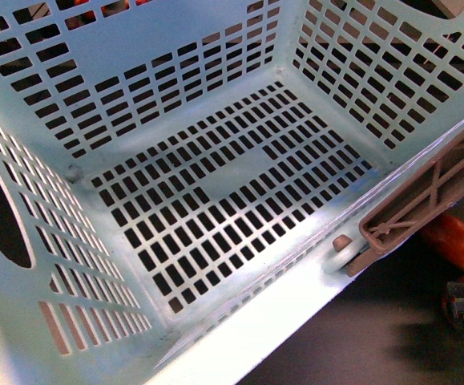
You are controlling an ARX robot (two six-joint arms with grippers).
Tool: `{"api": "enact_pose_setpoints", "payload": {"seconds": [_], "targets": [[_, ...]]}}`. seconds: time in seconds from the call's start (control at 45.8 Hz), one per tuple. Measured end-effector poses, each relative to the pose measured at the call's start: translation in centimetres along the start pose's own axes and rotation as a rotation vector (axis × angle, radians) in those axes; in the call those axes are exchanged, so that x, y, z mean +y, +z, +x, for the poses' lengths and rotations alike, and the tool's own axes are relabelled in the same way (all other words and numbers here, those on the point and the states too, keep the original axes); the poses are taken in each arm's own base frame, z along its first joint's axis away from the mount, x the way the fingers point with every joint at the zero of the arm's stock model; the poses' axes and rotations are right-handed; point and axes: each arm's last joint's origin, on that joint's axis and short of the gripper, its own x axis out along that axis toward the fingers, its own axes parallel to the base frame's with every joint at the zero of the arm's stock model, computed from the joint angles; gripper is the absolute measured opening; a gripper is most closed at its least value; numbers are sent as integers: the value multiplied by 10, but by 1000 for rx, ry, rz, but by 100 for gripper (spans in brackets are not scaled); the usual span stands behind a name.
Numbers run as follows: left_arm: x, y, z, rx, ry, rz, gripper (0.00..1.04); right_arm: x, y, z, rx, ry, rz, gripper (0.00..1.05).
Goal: Pick apple with right arm and hold basket with left
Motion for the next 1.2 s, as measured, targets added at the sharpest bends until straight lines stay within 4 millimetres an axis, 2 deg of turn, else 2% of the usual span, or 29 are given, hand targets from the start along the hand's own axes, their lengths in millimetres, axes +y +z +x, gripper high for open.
{"api": "enact_pose_setpoints", "payload": {"seconds": [0.153, 0.306, 0.546, 0.742, 0.807, 0.96, 1.026, 1.091, 1.2], "targets": [[0, 0, 0, -1, 0, 0, 10, -4, -3, -8, -15, 3, 5, 79], [0, 0, 0, -2, 1, 0, 10, -14, -2, -38, -81, 8, 12, 79], [0, 0, 0, 3, -1, 0, 10, -29, 14, -128, -294, 25, -7, 79], [0, 0, 0, -2, 1, 0, 10, -38, 43, -221, -556, -16, -11, 79], [0, 0, 0, -3, 1, 1, 10, -37, 54, -257, -667, -34, -18, 79], [0, 0, 0, 3, -1, 0, 10, -24, 75, -321, -848, -8, -38, 79], [0, 0, 0, 3, -1, 0, 10, -14, 87, -340, -905, 8, -57, 79], [0, 0, 0, 2, -1, 0, 10, -4, 96, -349, -932, 23, -74, 79], [0, 0, 0, -1, 1, 0, 10, 21, 112, -353, -944, 66, -120, 79]]}}
